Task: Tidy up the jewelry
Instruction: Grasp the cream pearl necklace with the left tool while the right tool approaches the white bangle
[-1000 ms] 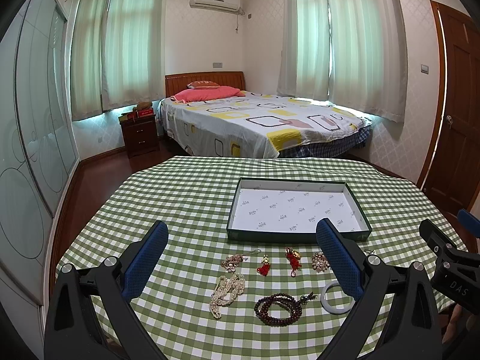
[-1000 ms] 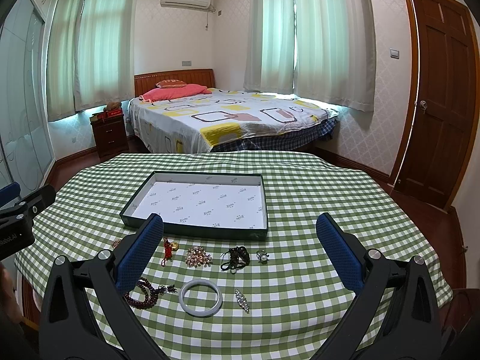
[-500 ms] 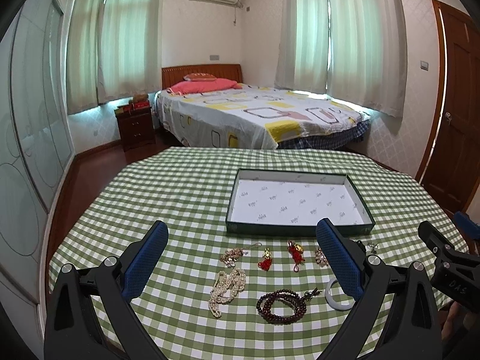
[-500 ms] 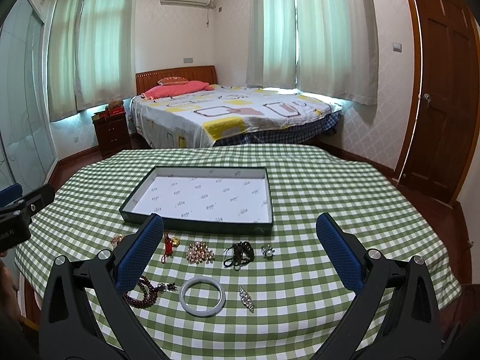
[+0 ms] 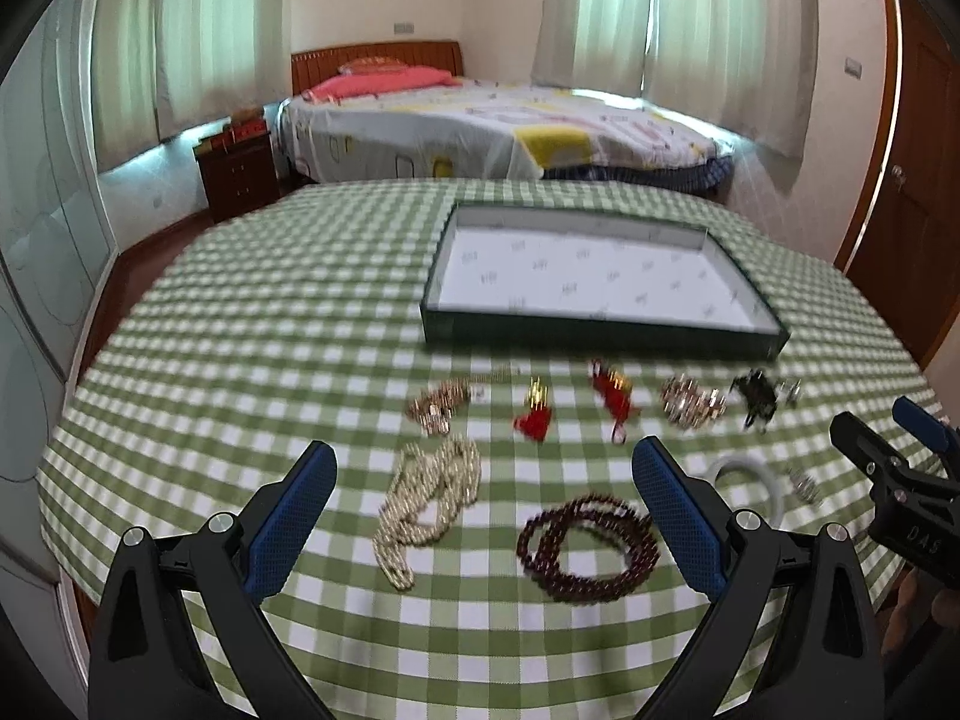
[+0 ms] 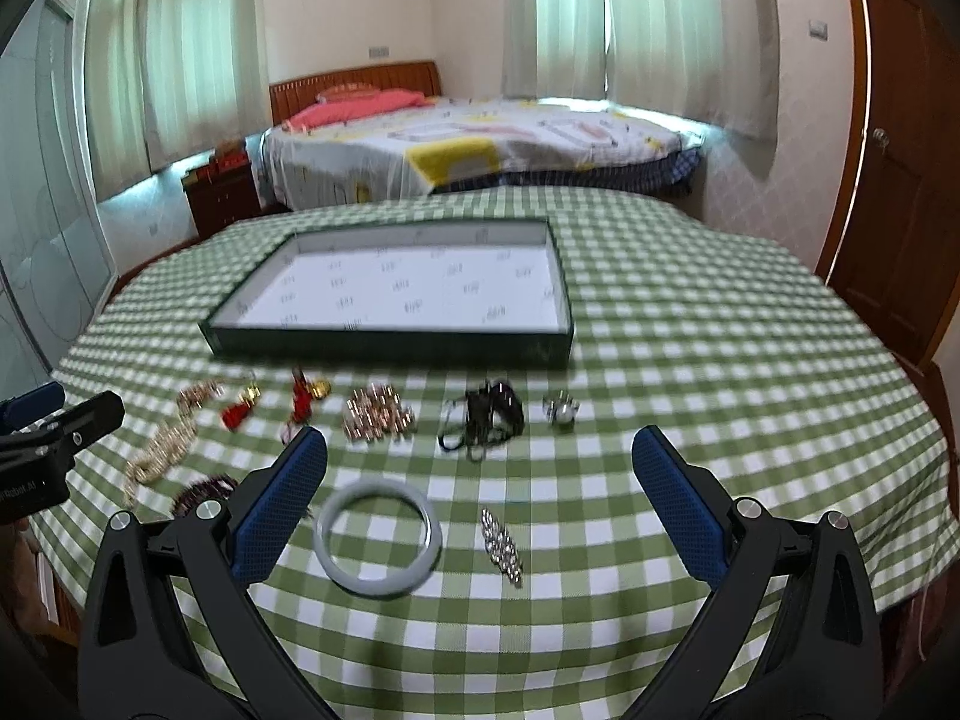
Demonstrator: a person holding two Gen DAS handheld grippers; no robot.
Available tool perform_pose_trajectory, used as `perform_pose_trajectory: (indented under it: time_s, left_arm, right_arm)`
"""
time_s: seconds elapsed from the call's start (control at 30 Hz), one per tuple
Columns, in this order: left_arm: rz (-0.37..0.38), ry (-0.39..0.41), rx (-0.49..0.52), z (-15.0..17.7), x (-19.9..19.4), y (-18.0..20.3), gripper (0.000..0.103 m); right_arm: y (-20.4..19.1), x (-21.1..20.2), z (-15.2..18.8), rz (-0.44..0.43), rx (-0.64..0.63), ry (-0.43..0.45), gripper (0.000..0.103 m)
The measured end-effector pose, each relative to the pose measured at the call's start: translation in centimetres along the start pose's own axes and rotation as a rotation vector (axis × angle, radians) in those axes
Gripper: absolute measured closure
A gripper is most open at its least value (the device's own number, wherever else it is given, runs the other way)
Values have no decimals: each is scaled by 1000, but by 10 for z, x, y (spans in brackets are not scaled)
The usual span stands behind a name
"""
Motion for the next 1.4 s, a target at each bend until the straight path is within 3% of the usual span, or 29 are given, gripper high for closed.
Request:
perform_pose_trajectory:
  time_s: [0.4,0.63,0.67,0.7,0.93,1.03,1.27,1.4]
  left_arm:
    - [-36,-100,-79,3,49,-31,7]
    - [-49,-135,-52,1,73,-41,8]
    - [-53,-137,-41,1,74,-40,14]
    - [-45,-137,-27,2,76,-39,31]
    - [-35,-105,30,3,76,-37,39]
    - [-29,-96,40,4,74,-35,46]
    - [-39,-78,62,6,71,-32,79]
    - [-26,-77,46,6,70,-36,89]
  right_arm:
    - [-4,38,12,-29,-24,-93,4]
    - [-10,49,12,-39,-41,-126,4]
    - [-10,49,11,-43,-43,-128,4]
    - [-11,50,11,-43,-45,-130,4]
    - [-18,52,10,-44,-70,-132,4]
    - [-20,52,10,-46,-78,-135,4]
    - [-22,51,11,-52,-81,-135,4]
    - [-23,50,11,-56,-85,-133,4]
Point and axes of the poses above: each gripper's, at about its wrist camera, not at the fingertips, and x roughly the way its jaws point, y to its right, z to its underside, the point moved 2 cm from there along x, roughly the way its jaws point, and after that the axes turned 15 degrees about -y, right-handed, at the moved point
